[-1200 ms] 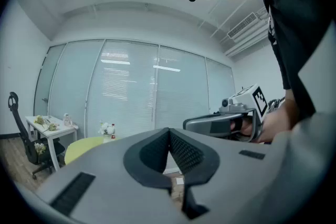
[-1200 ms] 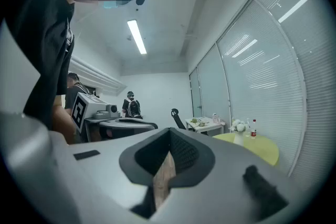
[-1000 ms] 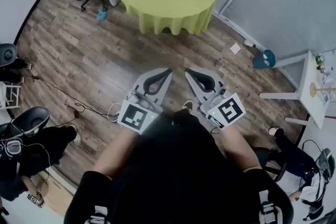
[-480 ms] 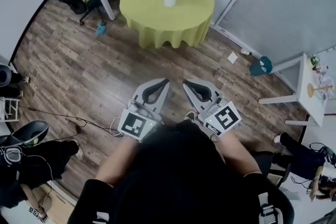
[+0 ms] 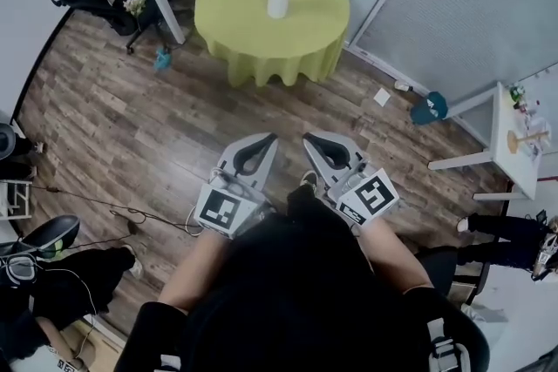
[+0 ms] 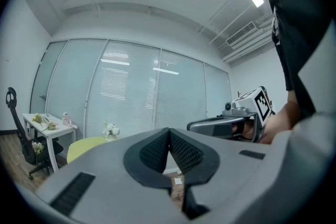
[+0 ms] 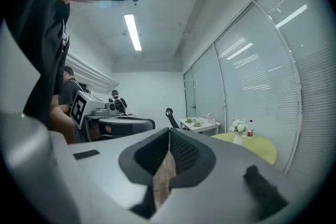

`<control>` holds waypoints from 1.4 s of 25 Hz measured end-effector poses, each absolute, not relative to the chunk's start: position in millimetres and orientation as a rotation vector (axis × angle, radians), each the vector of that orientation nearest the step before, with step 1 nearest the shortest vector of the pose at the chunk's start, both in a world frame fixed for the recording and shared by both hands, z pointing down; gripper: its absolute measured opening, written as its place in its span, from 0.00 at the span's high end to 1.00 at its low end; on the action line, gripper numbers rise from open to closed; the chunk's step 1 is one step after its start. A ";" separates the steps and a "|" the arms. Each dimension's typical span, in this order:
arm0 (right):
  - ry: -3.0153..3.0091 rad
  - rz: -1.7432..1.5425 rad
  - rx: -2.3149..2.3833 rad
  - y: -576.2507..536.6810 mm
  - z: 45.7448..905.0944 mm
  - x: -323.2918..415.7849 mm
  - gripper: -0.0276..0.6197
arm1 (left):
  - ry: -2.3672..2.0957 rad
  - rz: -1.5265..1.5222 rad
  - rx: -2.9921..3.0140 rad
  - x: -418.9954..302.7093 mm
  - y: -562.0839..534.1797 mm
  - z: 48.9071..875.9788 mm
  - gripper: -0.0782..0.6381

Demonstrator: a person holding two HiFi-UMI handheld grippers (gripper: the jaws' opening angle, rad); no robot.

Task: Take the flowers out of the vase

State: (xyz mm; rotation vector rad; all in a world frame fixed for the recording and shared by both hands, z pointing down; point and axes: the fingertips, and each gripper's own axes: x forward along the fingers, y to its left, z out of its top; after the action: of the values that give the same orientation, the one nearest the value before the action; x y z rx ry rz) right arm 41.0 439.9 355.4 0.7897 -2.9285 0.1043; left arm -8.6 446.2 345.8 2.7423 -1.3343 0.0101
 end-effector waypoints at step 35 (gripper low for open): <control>-2.961 0.109 0.732 221.8 364.9 85.0 0.93 | -1.348 0.063 2.708 40.2 235.4 349.1 0.87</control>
State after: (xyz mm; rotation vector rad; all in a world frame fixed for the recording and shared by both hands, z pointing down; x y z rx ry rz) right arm 85.0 221.8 364.9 0.7320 -2.9608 0.1094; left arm 40.2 235.4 349.1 2.7077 -1.3484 0.0634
